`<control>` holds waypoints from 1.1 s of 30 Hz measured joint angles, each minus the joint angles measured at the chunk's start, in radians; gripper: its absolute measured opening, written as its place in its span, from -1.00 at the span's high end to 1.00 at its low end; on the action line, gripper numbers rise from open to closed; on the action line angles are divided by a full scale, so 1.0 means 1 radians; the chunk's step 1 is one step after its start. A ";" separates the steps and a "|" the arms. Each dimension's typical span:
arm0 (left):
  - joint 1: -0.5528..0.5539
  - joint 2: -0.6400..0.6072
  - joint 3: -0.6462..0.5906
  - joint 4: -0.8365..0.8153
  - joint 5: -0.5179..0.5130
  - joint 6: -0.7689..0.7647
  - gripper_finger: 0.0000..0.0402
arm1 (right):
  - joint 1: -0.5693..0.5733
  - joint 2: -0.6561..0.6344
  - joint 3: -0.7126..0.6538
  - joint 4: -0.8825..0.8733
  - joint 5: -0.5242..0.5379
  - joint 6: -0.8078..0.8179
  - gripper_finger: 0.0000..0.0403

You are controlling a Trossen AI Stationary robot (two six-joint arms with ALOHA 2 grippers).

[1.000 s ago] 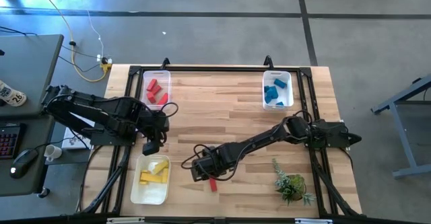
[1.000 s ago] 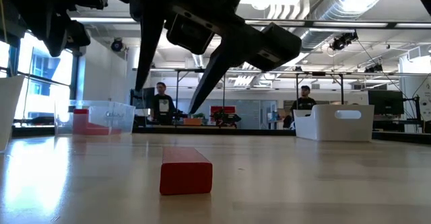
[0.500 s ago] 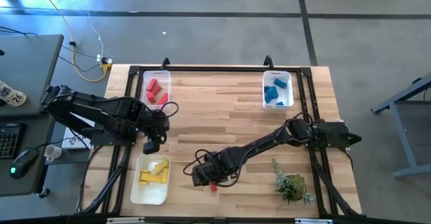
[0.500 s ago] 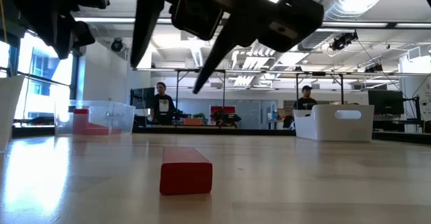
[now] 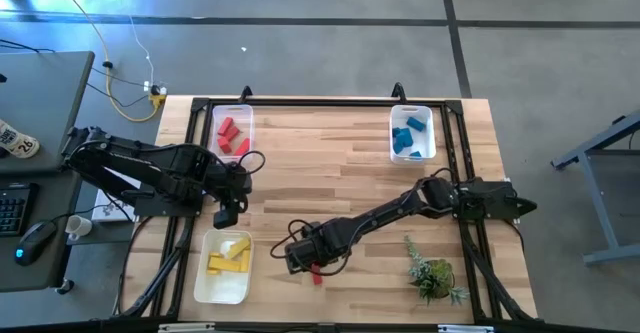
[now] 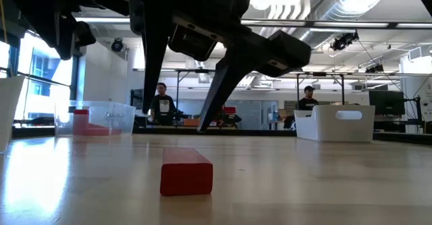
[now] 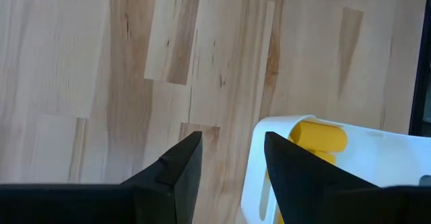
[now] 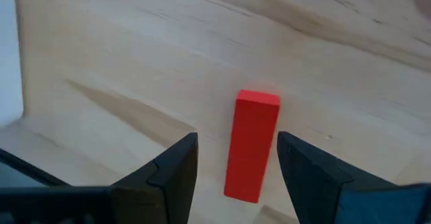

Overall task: Sort & place blocks by color
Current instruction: Put the red block into the transparent bin

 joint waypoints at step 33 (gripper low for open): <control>0.001 0.000 0.000 0.006 -0.041 -0.002 0.27 | -0.003 0.080 0.004 -0.073 0.039 -0.116 0.64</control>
